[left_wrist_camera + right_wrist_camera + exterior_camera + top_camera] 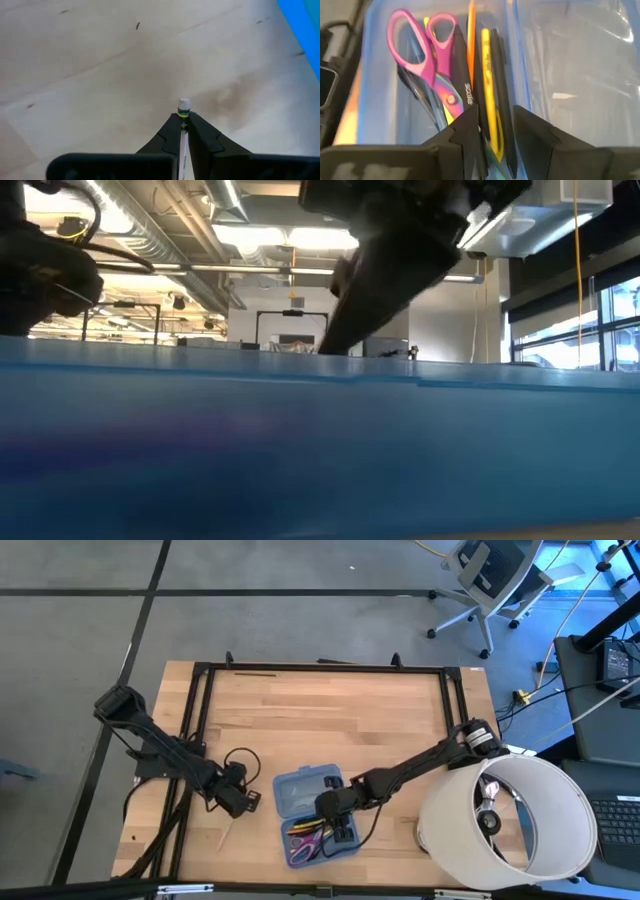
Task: Pick & place school supplies into a supply box
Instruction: Put the pink pencil into the blue supply box
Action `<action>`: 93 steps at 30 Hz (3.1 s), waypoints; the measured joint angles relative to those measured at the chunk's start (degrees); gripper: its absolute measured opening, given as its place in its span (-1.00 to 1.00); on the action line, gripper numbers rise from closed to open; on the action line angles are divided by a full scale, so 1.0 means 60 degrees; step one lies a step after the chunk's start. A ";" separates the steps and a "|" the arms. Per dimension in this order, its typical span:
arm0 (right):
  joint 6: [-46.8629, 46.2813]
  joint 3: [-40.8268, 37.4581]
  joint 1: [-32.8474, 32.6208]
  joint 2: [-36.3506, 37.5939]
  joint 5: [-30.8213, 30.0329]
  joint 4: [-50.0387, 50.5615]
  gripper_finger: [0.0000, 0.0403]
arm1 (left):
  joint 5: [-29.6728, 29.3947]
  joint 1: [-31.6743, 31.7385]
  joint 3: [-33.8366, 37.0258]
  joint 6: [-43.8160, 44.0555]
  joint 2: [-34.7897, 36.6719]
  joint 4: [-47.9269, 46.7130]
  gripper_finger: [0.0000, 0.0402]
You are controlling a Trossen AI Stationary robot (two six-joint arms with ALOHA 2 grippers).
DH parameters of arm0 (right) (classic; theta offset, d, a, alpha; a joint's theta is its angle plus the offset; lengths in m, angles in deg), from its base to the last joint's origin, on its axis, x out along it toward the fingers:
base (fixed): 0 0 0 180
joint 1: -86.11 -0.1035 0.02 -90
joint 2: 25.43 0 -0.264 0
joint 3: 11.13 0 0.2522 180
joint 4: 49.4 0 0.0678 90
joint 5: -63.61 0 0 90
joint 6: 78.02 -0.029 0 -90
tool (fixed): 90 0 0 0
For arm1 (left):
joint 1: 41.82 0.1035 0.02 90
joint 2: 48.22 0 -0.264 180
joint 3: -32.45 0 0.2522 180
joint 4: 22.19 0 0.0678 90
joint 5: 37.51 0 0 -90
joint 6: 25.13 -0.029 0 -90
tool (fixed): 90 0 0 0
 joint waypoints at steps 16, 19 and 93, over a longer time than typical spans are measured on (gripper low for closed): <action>0.0484 -0.0002 0.1316 0.0426 0.1746 0.0010 -0.38 | -0.0115 0.0736 -0.0032 -0.2625 0.0258 0.4079 -0.96; 0.0477 -0.0002 0.1763 0.0443 0.2420 -0.0300 -0.38 | -0.0110 0.0964 -0.0033 -0.3409 0.0258 0.5204 -0.96; -0.2331 -0.6377 0.2860 0.5081 0.2417 -0.4375 -0.38 | 0.3943 0.3250 -0.6269 -0.9982 -0.5658 0.2326 -0.73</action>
